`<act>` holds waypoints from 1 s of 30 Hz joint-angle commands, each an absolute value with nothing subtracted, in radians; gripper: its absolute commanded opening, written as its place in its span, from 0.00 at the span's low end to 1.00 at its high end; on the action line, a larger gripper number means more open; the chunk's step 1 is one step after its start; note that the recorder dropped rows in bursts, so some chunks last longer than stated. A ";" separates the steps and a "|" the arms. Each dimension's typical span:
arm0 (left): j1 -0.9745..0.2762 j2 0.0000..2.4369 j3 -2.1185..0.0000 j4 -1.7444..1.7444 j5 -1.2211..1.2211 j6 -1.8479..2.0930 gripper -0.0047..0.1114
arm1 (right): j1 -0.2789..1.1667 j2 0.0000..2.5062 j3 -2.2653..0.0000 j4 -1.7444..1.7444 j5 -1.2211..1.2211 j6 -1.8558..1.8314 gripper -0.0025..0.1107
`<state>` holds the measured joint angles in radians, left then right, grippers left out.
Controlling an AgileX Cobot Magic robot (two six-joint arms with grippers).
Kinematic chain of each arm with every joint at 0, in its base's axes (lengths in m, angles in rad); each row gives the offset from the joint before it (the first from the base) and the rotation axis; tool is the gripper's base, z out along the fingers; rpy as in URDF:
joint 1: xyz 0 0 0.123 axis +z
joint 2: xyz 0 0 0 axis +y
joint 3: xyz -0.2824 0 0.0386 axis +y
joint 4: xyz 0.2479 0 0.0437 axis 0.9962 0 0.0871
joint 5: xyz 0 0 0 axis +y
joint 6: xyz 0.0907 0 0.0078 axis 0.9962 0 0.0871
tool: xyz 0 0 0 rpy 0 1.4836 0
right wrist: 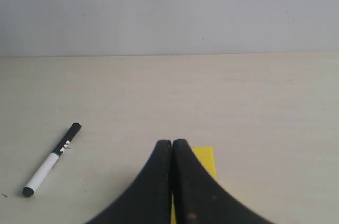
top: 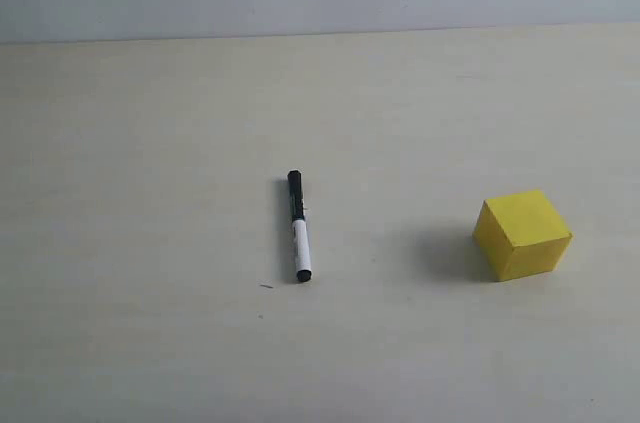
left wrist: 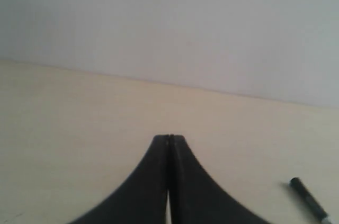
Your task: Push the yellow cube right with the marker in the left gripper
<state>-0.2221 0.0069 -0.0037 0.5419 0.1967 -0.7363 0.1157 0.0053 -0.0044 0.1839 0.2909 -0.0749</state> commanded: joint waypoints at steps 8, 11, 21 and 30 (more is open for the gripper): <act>-0.221 0.000 0.000 0.581 0.431 -0.734 0.04 | 0.117 0.000 0.000 0.185 0.286 -0.077 0.02; -0.221 0.000 0.000 0.589 0.431 -0.734 0.04 | 0.117 0.000 0.000 0.185 0.286 -0.077 0.02; -0.221 0.000 0.000 0.231 0.365 -0.292 0.04 | 0.117 0.000 0.000 0.185 0.286 -0.077 0.02; -0.221 0.000 0.000 -0.016 0.357 0.034 0.04 | 0.117 0.000 0.000 0.185 0.286 -0.077 0.02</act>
<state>-0.2221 0.0053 -0.0021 0.0115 0.3730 0.0000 0.1157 0.0053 -0.0044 0.1852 0.2909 -0.0749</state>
